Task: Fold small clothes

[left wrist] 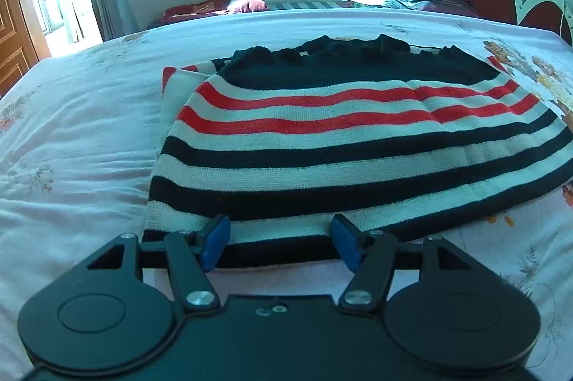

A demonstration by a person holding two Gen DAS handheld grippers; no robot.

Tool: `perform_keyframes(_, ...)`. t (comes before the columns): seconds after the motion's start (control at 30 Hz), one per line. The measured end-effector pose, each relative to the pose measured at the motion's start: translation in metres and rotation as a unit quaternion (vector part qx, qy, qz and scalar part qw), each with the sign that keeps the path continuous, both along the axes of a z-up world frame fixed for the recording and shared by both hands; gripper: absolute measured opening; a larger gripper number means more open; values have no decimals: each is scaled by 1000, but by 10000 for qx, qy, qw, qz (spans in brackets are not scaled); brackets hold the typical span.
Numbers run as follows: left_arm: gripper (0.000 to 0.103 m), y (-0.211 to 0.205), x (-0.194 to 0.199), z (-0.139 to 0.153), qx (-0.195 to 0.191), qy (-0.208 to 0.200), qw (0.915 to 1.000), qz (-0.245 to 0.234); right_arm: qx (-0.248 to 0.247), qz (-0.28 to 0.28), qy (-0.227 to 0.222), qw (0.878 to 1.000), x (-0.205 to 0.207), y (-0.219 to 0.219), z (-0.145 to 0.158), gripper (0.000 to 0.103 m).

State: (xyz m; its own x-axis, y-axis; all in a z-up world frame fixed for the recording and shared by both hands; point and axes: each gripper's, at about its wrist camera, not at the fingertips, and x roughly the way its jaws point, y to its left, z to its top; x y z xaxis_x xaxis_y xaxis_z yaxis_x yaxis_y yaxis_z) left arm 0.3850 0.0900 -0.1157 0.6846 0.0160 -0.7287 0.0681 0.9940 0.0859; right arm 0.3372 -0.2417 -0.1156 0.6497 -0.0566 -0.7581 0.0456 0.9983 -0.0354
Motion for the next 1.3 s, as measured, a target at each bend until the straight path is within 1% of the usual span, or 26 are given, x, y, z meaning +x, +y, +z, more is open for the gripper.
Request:
perform_keyframes(0.13, 63, 2, 0, 0, -77, 10, 10000, 35, -20, -20, -618, 9981, -4, 15, 24, 31)
perform_keyframes(0.2, 59, 2, 0, 5, -112, -35, 9999, 60, -13, -62, -738, 9973, 4, 18, 29, 31)
perform_keyframes(0.33, 57, 11, -4, 21, -162, -423, 9987, 224, -62, -72, -908, 9958, 12, 22, 35, 31)
perform_keyframes(0.37, 58, 15, -3, 23, -196, -441, 9985, 275, -80, -93, -979, 9951, 11, 23, 37, 31)
perform_keyframes(0.43, 58, 23, 2, 18, -132, -308, 9987, 374, 20, -60, -1120, 9937, 9, 23, 38, 31)
perform_keyframes(0.47, 58, 27, 6, 11, -103, -152, 9990, 407, 21, 7, -1049, 9945, 11, 24, 34, 31)
perform_keyframes(0.5, 58, 32, 8, 3, -160, -22, 9991, 387, -37, 81, -813, 9967, 15, 25, 25, 31)
perform_keyframes(0.53, 59, 34, 6, 0, -205, -102, 9990, 386, -127, 113, -482, 9987, 20, 26, 14, 31)
perform_keyframes(0.57, 59, 33, 5, -1, -202, -156, 9989, 390, -202, 147, 36, 9997, 28, 25, -5, 31)
perform_keyframes(0.6, 59, 32, 4, 0, -161, -187, 9989, 405, -143, 163, -63, 9997, 25, 23, -6, 31)
perform_keyframes(0.63, 56, 31, 2, 3, -187, -258, 9985, 447, -72, 157, -12, 9999, 26, 20, -4, 31)
perform_keyframes(0.67, 54, 33, -1, 6, -285, -382, 9976, 504, -6, 128, -33, 9999, 25, 17, 0, 31)
perform_keyframes(0.7, 54, 36, -4, 7, -391, -468, 9966, 558, 8, 103, -166, 9998, 23, 15, 4, 31)
perform_keyframes(0.73, 53, 39, -4, 5, -458, -436, 9963, 589, 11, 112, -325, 9994, 20, 14, 8, 31)
perform_keyframes(0.77, 53, 40, -2, 1, -444, -313, 9969, 565, 52, 139, -456, 9988, 17, 13, 10, 31)
perform_keyframes(0.8, 53, 39, -1, -3, -368, -265, 9977, 497, 91, 144, -370, 9992, 18, 11, 7, 31)
perform_keyframes(0.83, 53, 36, 0, -3, -262, -247, 9984, 443, 98, 138, -10, 9999, 23, 10, -3, 31)
perform_keyframes(0.87, 53, 35, 1, -2, -229, -215, 9985, 445, 182, 158, 9, 9997, 23, 9, -6, 31)
perform_keyframes(0.93, 54, 36, 4, -1, -316, -167, 9980, 512, 219, 146, 15, 9997, 22, 7, -2, 31)
perform_keyframes(1.0, 54, 35, 3, 0, -289, -153, 9981, 520, 207, 147, 11, 9997, 21, 8, 0, 31)
perform_keyframes(1.07, 54, 33, 2, 1, -236, -133, 9983, 507, 208, 180, -99, 9996, 17, 10, 2, 31)
perform_keyframes(1.13, 54, 33, 1, 3, -252, -119, 9982, 524, 351, 194, -171, 9990, 15, 9, 4, 30)
perform_keyframes(1.17, 54, 33, 0, 4, -268, -124, 9981, 541, 350, 187, -217, 9990, 14, 10, 6, 28)
perform_keyframes(1.2, 54, 33, -1, 6, -292, -134, 9979, 564, 334, 189, -254, 9989, 12, 10, 8, 18)
perform_keyframes(1.23, 54, 33, -2, 8, -325, -156, 9976, 591, 347, 183, -301, 9988, 11, 10, 10, 15)
perform_keyframes(1.3, 54, 35, -7, 14, -414, -242, 9967, 653, 427, 211, -394, 9981, 10, 9, 15, 11)
